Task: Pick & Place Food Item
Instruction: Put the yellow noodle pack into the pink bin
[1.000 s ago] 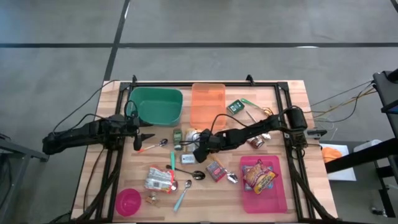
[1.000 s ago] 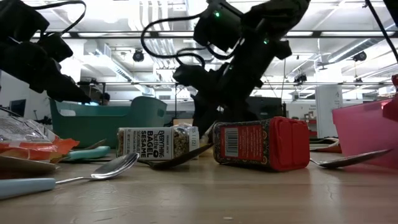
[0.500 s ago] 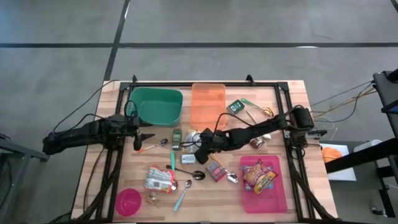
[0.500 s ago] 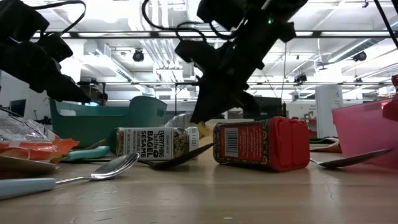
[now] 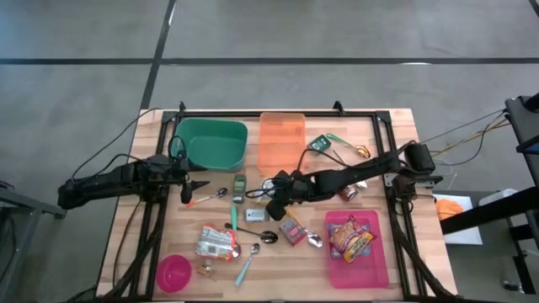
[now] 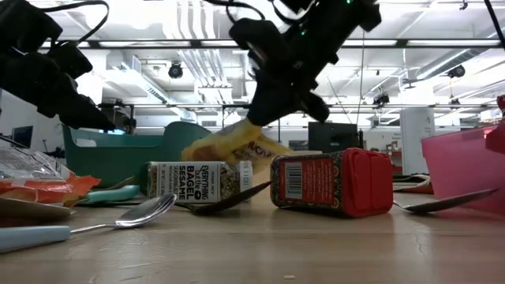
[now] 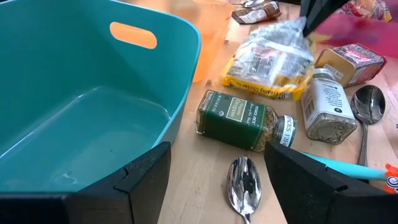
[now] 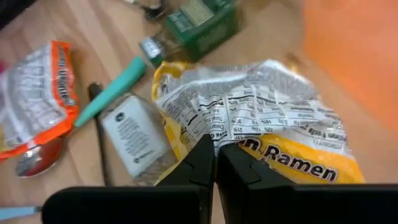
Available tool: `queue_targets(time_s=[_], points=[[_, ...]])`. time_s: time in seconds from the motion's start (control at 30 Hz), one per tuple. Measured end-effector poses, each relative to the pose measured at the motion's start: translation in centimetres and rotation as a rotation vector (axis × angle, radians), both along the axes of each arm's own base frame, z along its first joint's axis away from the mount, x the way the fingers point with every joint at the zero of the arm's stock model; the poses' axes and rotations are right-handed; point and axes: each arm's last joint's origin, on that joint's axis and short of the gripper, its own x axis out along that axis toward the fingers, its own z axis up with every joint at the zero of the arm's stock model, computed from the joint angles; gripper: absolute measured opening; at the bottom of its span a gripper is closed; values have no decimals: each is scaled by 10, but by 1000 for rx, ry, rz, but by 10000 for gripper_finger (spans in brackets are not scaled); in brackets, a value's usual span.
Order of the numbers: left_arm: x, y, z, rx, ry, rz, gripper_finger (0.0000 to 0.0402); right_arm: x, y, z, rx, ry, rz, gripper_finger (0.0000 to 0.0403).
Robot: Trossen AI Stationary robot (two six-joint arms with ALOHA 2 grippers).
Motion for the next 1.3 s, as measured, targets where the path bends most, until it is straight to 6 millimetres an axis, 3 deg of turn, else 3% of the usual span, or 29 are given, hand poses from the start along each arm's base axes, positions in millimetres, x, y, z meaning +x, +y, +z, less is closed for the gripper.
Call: queue_targets(time_s=[0.57, 0.83, 1.3], points=[[0, 0, 0, -1, 3, 0, 261, -43, 29, 80, -132, -6, -8, 8], [0, 0, 0, -1, 6, 0, 261, -69, 51, 97, -91, 39, -11, 8], [0, 0, 0, -1, 6, -1, 261, -96, 88, 118, -35, 79, -24, 8]])
